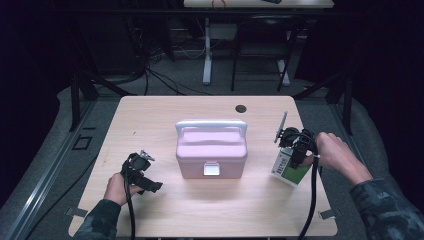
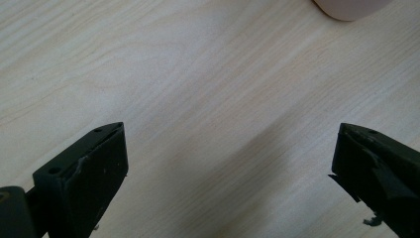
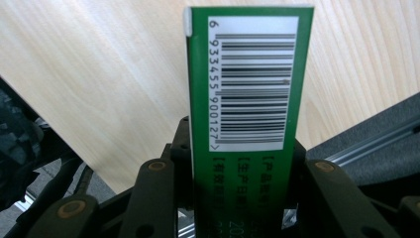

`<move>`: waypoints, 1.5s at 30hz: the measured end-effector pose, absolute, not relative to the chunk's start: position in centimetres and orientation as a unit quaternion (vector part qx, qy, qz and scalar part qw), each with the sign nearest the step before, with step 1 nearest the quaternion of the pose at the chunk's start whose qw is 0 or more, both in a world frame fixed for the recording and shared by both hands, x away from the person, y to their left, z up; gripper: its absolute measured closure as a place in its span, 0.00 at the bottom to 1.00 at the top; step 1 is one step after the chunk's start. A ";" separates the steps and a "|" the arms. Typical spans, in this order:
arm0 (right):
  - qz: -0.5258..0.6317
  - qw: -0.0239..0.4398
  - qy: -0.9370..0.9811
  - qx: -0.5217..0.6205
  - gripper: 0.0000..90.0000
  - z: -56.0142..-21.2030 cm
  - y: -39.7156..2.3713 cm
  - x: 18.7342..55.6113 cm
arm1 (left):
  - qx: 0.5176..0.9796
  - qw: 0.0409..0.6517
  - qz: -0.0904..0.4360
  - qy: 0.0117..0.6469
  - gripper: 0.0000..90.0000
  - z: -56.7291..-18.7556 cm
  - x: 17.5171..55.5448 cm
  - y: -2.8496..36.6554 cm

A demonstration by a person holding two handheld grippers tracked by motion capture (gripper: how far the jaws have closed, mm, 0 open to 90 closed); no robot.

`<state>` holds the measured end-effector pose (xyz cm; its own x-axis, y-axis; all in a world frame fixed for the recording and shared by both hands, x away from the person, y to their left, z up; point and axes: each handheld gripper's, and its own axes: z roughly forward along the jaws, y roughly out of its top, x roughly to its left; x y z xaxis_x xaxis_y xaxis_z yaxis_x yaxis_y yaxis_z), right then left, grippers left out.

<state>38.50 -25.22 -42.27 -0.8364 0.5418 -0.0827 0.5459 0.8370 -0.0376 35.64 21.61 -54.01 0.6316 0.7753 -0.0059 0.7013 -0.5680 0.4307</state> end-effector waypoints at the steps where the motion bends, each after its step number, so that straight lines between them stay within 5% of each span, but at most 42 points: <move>1: -0.033 0.036 0.955 0.293 0.70 -42.5 -25.3 39.0 | 0.881 0.201 0.094 0.419 0.01 -54.0 35.6 21.6; 30: -0.021 0.010 0.931 0.363 0.66 -44.6 -26.9 41.5 | 0.881 0.204 0.097 0.416 0.01 -53.9 35.7 21.7; 36: -0.009 0.016 0.931 0.364 0.54 -44.2 -26.9 41.2 | 0.881 0.203 0.097 0.416 0.01 -53.9 35.7 21.6; 37: -0.002 0.017 0.930 0.367 0.46 -44.1 -26.9 41.1 | 0.881 0.204 0.098 0.415 0.01 -53.9 35.7 21.5; 45: 0.034 0.033 0.927 0.373 0.24 -43.5 -27.2 40.7 | 0.882 0.201 0.099 0.414 0.01 -53.8 35.6 21.4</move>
<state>40.74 -27.17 -43.52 -0.7199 0.6931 -0.0362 0.6886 0.7198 0.0883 35.65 21.42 -53.80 0.6382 0.7698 0.0085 0.6898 -0.5767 0.4376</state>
